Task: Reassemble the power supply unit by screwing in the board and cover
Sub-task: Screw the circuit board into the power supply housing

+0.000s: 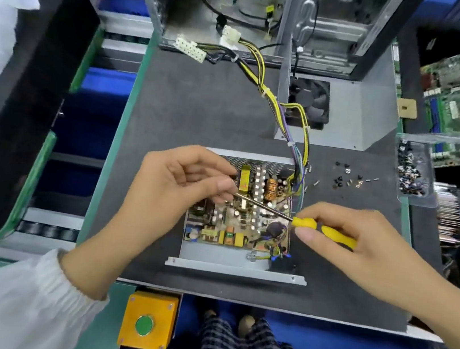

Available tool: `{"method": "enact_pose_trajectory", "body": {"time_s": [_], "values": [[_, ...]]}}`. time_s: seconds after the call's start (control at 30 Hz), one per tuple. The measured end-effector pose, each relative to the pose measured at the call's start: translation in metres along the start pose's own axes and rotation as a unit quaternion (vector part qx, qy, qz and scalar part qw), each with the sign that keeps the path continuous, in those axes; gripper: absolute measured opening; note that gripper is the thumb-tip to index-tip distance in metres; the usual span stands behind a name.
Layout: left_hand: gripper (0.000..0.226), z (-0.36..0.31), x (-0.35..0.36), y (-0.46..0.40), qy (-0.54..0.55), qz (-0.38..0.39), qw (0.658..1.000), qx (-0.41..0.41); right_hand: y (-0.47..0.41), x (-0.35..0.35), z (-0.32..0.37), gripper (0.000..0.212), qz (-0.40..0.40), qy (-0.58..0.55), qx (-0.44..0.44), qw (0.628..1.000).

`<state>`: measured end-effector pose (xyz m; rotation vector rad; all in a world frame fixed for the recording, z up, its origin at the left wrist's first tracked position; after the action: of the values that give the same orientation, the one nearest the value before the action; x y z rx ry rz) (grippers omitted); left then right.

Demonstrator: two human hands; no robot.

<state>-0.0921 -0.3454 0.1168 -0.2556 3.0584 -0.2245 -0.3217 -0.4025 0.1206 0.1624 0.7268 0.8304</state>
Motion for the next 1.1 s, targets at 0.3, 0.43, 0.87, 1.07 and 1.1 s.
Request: {"method": "enact_pose_trajectory", "body": {"time_s": [0.3, 0.43, 0.87, 1.07, 1.1], "values": [[0.013, -0.005, -0.005, 0.001, -0.093, -0.002, 0.995, 0.045, 0.005, -0.016, 0.024, 0.020, -0.102, 0.078, -0.055, 0.990], [0.020, -0.006, -0.002, 0.003, -0.097, 0.001, 0.994, 0.054, 0.005, -0.018, 0.026, 0.030, -0.085, 0.100, -0.058, 0.990], [0.015, -0.010, 0.009, -0.005, -0.130, 0.034, 0.986, 0.098, 0.008, -0.026, 0.028, 0.028, -0.082, 0.110, -0.056, 0.989], [0.008, -0.017, 0.016, -0.005, -0.237, 0.115, 0.946, 0.191, 0.009, -0.030, 0.026, 0.037, -0.067, 0.166, -0.048, 0.983], [0.008, -0.019, 0.018, -0.005, -0.260, 0.131, 0.933, 0.214, 0.009, -0.030, 0.025, 0.037, -0.059, 0.168, -0.044, 0.983]]}}
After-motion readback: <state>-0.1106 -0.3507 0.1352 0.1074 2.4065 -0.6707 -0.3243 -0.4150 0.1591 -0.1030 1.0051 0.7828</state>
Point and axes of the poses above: each hand's wrist, its own y-axis away from the middle knuckle, its own x-axis out of the palm, z = x × y, the point moved 4 cm from there along -y, towards the middle knuckle, and after that the axes turned 13 degrees about x, right-handed, at the moved point
